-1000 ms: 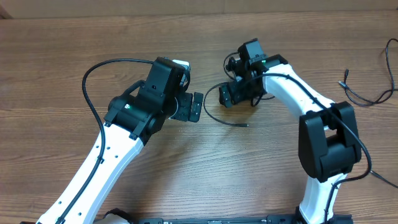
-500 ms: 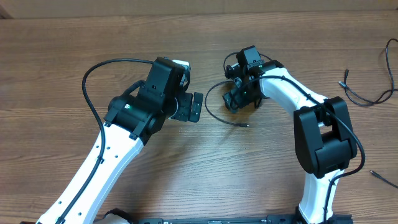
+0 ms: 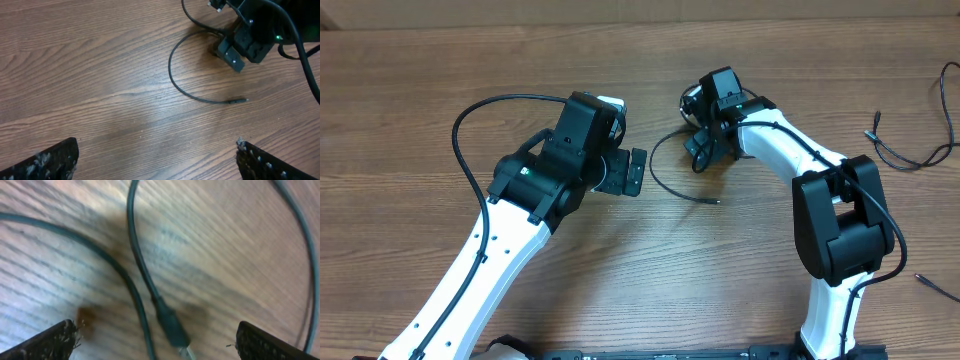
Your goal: Untangle cables
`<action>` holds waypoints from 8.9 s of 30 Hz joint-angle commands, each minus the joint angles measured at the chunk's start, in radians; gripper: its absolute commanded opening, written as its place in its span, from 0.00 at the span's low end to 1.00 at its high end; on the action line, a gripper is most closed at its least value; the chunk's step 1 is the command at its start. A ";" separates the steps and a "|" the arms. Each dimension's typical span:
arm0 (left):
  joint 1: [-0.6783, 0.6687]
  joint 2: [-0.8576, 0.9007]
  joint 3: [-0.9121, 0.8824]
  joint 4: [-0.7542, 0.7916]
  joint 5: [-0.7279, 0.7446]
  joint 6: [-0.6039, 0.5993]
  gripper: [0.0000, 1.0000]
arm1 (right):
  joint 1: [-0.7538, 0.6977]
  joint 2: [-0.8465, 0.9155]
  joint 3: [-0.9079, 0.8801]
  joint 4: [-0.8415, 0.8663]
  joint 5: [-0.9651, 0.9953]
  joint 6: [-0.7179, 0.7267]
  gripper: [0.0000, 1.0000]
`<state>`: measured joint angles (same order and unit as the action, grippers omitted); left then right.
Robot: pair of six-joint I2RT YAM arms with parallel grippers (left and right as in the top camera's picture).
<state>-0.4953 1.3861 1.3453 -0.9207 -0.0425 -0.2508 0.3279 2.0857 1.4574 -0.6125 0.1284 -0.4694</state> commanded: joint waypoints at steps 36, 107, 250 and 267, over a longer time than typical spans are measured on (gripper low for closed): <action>0.004 0.000 0.013 0.001 -0.010 0.015 1.00 | -0.134 0.070 -0.064 0.117 -0.392 -0.168 0.66; 0.004 0.000 0.013 0.001 -0.010 0.015 1.00 | -0.716 0.103 1.154 0.235 0.041 0.335 0.04; 0.003 0.002 0.013 -0.030 -0.010 0.016 1.00 | -0.408 -0.149 0.814 -1.069 -0.680 0.241 1.00; 0.041 -0.090 -0.162 -0.058 -0.006 -0.002 0.99 | -0.408 -0.149 0.814 -1.069 -0.680 0.241 1.00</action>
<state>-0.4770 1.3602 1.2629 -1.0252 -0.0460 -0.2512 -0.0834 1.9396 2.2646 -1.6852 -0.5358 -0.2321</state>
